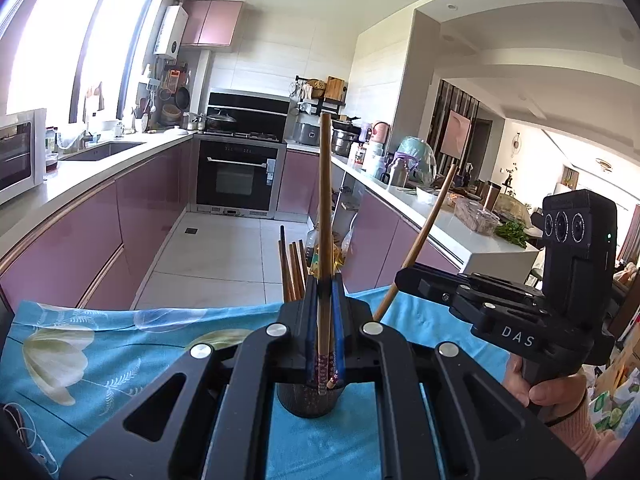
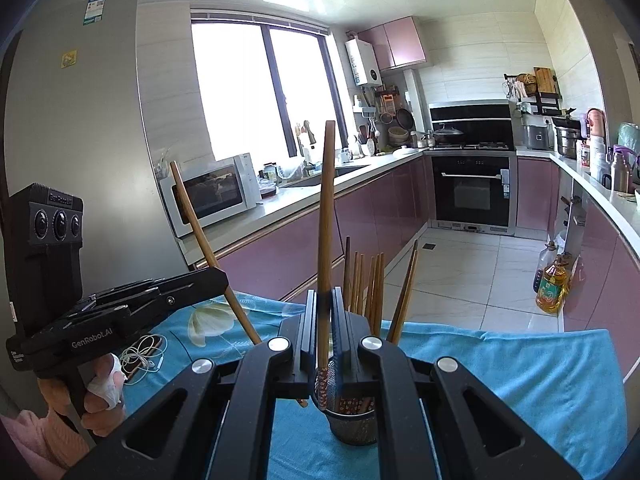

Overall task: Organize utensils
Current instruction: 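Carry the upright chopstick over the cup and lower it in with the right gripper, then push the chopstick down into the cup with the right gripper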

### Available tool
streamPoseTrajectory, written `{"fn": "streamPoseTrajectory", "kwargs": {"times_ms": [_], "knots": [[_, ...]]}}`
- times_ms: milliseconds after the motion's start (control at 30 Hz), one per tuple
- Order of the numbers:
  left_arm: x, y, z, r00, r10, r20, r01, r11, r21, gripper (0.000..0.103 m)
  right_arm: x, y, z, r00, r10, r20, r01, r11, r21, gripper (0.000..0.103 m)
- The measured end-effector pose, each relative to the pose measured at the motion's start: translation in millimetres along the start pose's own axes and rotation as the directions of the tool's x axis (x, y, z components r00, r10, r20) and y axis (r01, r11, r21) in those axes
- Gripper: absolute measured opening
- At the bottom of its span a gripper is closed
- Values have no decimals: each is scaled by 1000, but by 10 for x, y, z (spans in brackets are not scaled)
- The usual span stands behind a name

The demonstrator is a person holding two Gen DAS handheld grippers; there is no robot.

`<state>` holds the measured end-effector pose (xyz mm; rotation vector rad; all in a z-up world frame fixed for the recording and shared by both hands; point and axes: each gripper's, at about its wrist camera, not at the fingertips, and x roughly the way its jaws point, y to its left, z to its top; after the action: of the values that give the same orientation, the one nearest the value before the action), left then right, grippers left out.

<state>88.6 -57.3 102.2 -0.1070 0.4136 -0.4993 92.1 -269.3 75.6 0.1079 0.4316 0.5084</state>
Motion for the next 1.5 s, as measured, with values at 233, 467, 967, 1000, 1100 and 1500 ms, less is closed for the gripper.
{"fn": "streamPoseTrajectory", "kwargs": {"times_ms": [233, 467, 967, 1000, 1100, 1500], "knots": [[26, -27, 79, 1000, -1, 5, 1, 1000, -2, 8, 48, -14, 20, 1000, -15, 1, 15, 1000, 3, 6], [164, -48, 102, 1000, 11, -6, -11, 1000, 2, 8, 121, -7, -3, 999, -33, -12, 33, 999, 8, 6], [255, -96, 118, 999, 31, -18, -31, 999, 6, 8, 233, -82, -41, 998, -52, -44, 53, 999, 15, 6], [269, -96, 119, 999, 33, -20, -33, 999, 6, 8, 241, -82, -45, 997, -56, -47, 56, 998, 13, 6], [294, -108, 115, 999, 38, -24, -38, 999, 8, 8, 268, -88, -56, 997, -59, -53, 60, 998, 14, 6], [361, -46, 77, 998, 41, -39, -41, 999, 4, 8, 323, -124, -88, 995, -65, -72, 67, 998, 20, 6]]}}
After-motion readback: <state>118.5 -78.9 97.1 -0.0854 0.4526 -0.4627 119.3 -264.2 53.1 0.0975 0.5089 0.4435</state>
